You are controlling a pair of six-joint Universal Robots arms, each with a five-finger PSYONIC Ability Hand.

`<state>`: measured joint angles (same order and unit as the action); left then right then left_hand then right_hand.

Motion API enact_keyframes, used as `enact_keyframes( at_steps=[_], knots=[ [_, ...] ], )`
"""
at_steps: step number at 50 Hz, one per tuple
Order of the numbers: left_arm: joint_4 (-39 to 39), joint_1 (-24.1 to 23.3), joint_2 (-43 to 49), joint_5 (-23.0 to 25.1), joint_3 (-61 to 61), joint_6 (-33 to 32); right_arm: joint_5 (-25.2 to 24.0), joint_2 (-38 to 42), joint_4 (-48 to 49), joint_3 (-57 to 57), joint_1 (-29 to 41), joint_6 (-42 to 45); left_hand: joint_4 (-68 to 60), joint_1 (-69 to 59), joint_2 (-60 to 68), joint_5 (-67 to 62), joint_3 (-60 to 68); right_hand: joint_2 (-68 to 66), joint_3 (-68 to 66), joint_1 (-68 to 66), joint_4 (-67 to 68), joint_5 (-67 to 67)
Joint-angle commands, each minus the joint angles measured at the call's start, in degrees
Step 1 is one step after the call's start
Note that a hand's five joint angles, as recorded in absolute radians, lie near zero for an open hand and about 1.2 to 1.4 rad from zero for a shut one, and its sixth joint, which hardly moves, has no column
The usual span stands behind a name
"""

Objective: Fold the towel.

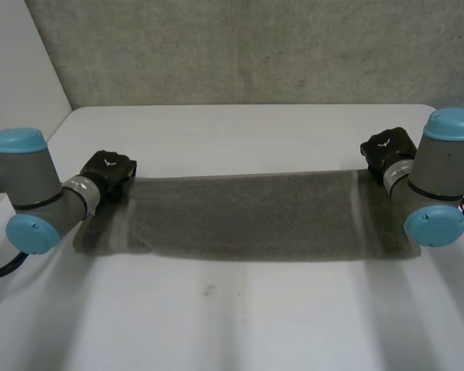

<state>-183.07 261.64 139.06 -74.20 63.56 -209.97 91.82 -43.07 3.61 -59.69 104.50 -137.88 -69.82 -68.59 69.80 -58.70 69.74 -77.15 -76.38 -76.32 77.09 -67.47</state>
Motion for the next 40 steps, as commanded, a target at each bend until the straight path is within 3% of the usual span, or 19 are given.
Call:
enact_keyframes(
  at_steps=[1,2,3,4,5,6,12,23,31,40],
  knots=[
    [-0.09,-0.60,1.30,0.11,-0.63,0.00,0.11,1.93,-0.27,1.51,0.01,0.24,-10.18,-11.41,10.20,-11.30,10.26,-2.85,-3.62,-3.68,2.91,-2.53],
    [-0.09,-0.78,1.39,0.11,-0.63,-0.09,0.29,2.28,-0.36,1.86,0.01,0.33,0.12,-1.11,-0.10,-1.00,-0.05,-2.85,-3.62,-3.68,2.91,-2.53],
    [0.00,-0.95,1.39,0.02,-0.54,-0.09,0.72,2.46,-0.44,2.03,0.09,0.41,25.37,24.14,-25.35,24.25,-25.29,18.41,17.63,17.57,-18.35,18.73],
    [0.00,-0.95,1.39,0.02,-0.54,-0.09,0.73,2.46,-0.44,2.04,0.09,0.41,25.62,24.39,-25.60,24.50,-25.55,18.62,17.84,17.79,-18.56,18.94],
    [0.00,-1.13,1.39,-0.07,-0.37,-0.09,1.34,2.55,-0.53,2.04,0.18,0.41,53.43,52.21,-53.41,52.31,-53.36,54.10,53.32,53.26,-54.04,54.41],
    [0.08,-1.22,1.30,-0.07,-0.28,-0.18,2.04,2.29,-0.36,1.95,0.53,0.33,58.37,57.15,-58.36,57.25,-58.30,67.15,66.38,66.32,-67.09,67.47],
    [0.35,-1.39,0.25,-0.16,0.42,0.09,2.66,0.18,-0.53,1.33,0.62,-0.29,59.82,58.59,-59.80,58.70,-59.74,67.15,66.38,66.32,-67.09,67.47],
    [0.17,-1.39,-10.48,0.19,10.09,4.04,1.34,-13.01,-0.27,-8.60,0.09,-6.88,59.82,58.59,-59.80,58.70,-59.74,67.15,66.38,66.32,-67.09,67.47],
    [-4.21,-1.13,-21.80,0.63,25.01,6.76,-3.92,-22.67,-0.88,-24.92,-0.34,-7.85,59.82,58.59,-59.80,58.70,-59.74,67.15,66.38,66.32,-67.09,67.47],
    [-9.67,-0.87,-26.82,0.54,33.38,11.07,-7.36,-24.43,-0.27,-35.76,-5.00,-7.85,59.82,58.59,-59.80,58.70,-59.74,64.55,63.77,63.71,-64.49,64.87]
  ],
)
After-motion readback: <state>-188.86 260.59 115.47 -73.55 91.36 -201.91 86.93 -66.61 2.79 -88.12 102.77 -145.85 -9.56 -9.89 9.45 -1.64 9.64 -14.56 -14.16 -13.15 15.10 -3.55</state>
